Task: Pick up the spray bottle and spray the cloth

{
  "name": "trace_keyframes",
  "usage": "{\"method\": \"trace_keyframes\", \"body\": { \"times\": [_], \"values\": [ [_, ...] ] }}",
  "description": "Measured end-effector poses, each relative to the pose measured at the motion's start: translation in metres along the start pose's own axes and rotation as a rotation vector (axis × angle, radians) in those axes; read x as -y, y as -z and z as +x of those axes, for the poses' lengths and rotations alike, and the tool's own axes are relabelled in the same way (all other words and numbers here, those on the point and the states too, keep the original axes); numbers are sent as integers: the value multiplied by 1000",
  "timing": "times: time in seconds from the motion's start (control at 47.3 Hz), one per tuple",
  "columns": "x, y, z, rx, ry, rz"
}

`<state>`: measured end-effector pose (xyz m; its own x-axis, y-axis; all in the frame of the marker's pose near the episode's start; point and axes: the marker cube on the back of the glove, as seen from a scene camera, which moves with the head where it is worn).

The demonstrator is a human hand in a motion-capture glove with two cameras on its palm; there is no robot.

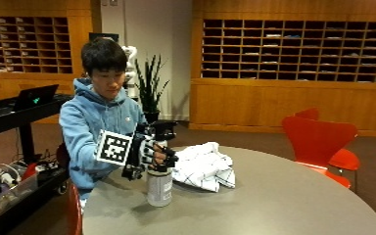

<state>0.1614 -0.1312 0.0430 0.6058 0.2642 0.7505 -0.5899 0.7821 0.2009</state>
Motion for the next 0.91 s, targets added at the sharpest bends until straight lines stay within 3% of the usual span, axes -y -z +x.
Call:
{"method": "trace_keyframes", "body": {
  "times": [0.085, 0.401, 0.697, 0.909],
  "values": [
    [-10, -2, -3, 21, -47, -174],
    [4, -25, -19, -5, -61, -296],
    [-7, -44, -90, -343, 188, -456],
    [-11, -56, -154, -746, 438, -535]
  ]
}}
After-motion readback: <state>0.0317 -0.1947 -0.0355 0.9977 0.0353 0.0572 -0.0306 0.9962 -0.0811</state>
